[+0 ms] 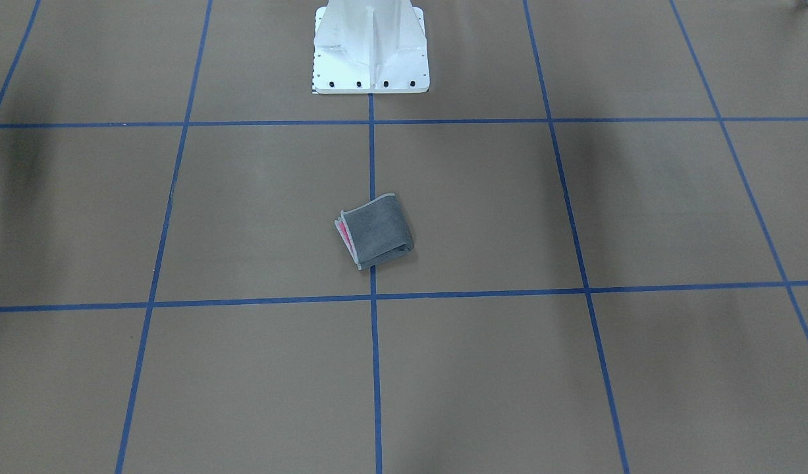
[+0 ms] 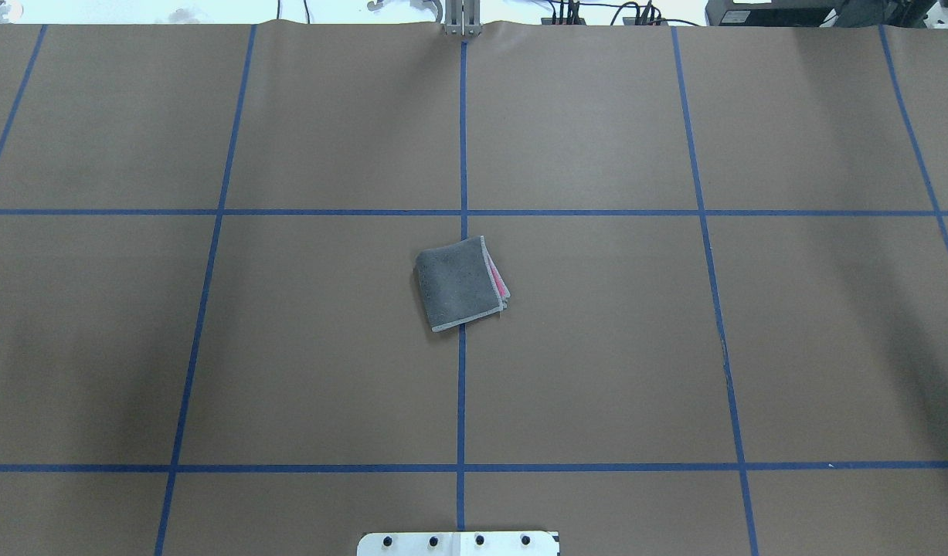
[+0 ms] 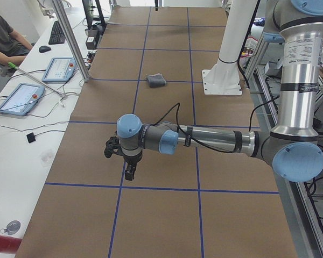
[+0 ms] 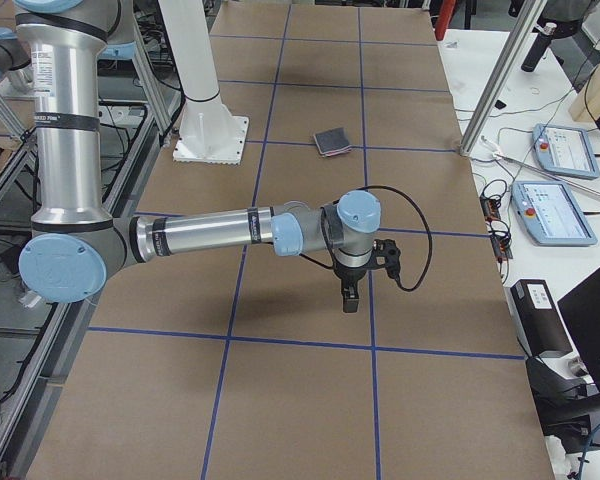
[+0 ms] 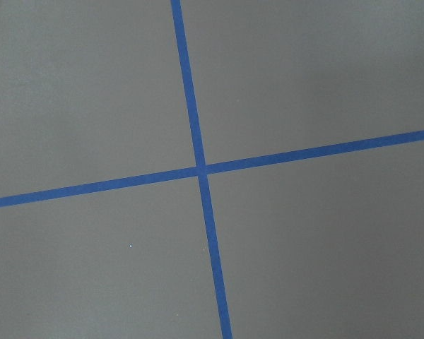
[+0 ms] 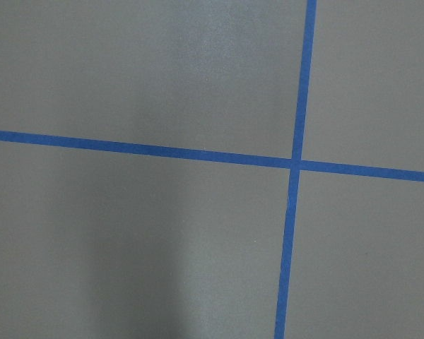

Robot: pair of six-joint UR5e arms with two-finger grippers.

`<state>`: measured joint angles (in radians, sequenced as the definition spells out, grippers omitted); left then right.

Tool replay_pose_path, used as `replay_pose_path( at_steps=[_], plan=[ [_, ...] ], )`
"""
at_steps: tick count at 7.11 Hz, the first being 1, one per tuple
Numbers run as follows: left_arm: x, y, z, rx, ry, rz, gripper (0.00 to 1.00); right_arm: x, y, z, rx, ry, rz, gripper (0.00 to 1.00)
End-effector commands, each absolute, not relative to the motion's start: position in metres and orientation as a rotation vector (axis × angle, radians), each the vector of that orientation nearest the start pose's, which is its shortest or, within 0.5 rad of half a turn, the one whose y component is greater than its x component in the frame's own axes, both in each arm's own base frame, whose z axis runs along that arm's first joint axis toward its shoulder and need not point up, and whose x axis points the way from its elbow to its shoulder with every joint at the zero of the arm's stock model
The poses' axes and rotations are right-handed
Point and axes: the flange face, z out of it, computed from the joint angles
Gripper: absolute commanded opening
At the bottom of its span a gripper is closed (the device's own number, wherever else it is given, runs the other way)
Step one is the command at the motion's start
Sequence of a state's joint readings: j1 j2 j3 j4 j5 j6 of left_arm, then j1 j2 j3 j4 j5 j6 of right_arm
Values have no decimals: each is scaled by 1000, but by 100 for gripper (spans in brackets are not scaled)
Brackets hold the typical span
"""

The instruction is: Fold towel twice with both arms

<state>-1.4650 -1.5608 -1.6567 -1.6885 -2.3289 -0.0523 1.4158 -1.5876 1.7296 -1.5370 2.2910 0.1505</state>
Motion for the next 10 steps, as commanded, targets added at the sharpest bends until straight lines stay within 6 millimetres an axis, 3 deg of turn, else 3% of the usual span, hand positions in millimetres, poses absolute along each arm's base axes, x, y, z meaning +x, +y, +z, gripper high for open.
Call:
replay_pose_path(
  at_steps=[1, 8, 10],
  plan=[
    [-9, -501, 608, 113, 815, 124, 99, -9, -495, 592, 48, -743, -64, 100],
    [-10, -500, 603, 109, 814, 105, 99, -11, -494, 591, 23, -765, -14, 100],
    [-10, -497, 612, 95, 809, 98, 100, -11, -494, 591, 24, -763, -14, 100]
  ],
)
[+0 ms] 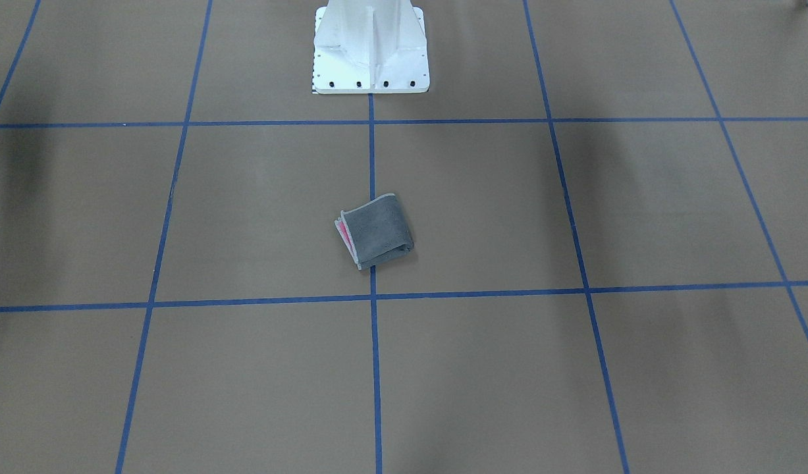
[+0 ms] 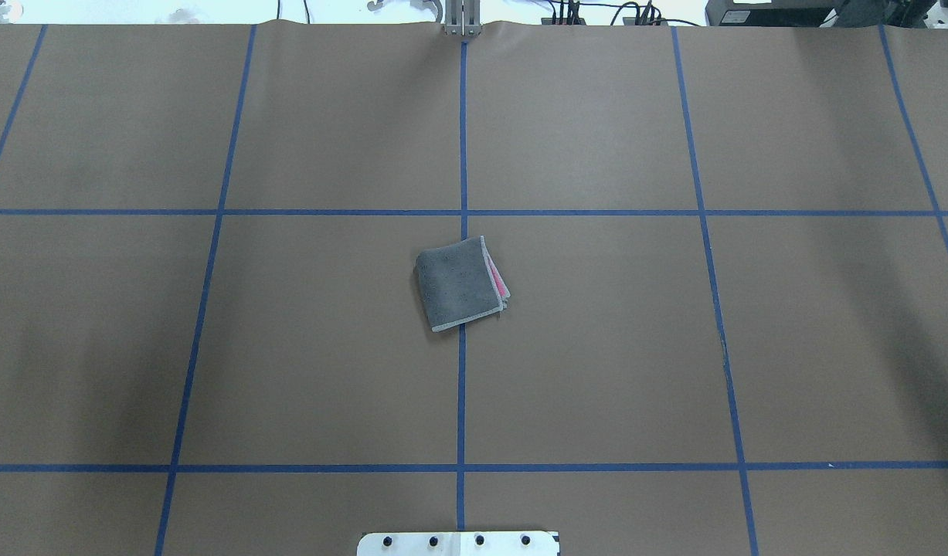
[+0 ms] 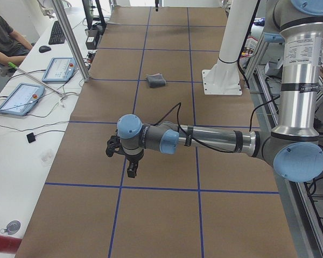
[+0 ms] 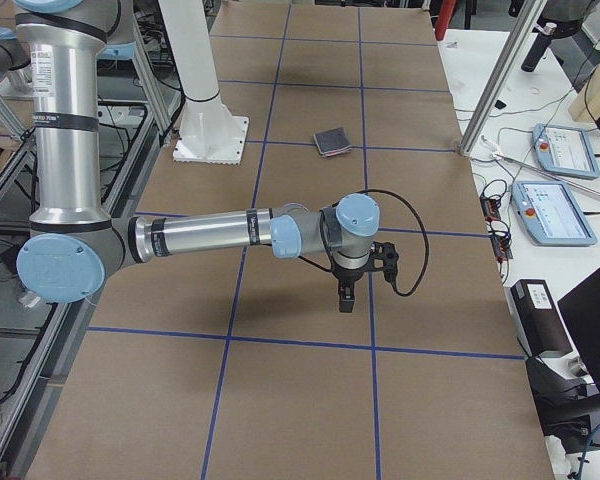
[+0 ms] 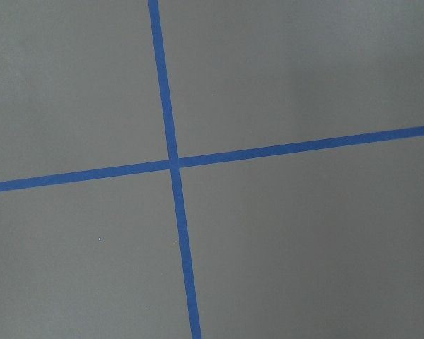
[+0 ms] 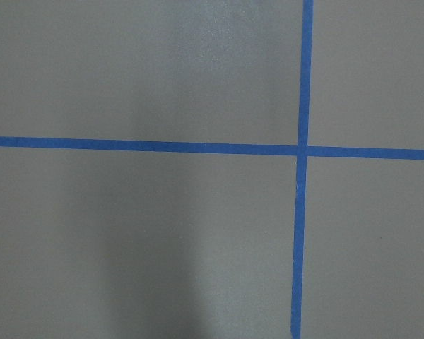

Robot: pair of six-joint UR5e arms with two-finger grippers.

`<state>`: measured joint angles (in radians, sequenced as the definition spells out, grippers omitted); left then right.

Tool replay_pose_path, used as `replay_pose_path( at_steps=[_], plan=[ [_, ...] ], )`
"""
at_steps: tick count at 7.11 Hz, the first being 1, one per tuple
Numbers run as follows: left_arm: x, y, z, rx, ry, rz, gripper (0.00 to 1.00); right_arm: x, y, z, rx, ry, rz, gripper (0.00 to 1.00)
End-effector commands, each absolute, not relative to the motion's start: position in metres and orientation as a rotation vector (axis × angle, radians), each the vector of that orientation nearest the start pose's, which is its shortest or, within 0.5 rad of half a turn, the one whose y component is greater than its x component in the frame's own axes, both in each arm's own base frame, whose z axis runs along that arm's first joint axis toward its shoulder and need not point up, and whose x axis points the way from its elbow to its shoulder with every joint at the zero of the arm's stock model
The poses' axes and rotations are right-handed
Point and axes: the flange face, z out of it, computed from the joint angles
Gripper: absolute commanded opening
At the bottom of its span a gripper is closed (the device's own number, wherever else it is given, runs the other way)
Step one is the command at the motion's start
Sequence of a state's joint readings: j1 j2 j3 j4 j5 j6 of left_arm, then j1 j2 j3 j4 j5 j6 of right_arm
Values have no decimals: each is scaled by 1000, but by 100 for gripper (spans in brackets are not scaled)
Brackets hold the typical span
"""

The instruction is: Fold towel twice with both arms

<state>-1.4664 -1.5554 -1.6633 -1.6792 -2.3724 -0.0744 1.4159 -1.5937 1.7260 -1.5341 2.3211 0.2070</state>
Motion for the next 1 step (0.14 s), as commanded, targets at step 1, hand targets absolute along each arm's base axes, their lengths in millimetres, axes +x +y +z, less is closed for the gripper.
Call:
replay_pose_path(
  at_steps=[1],
  plan=[
    [-10, -497, 608, 101, 810, 100, 99, -11, -493, 592, 22, -763, -13, 100]
  ],
)
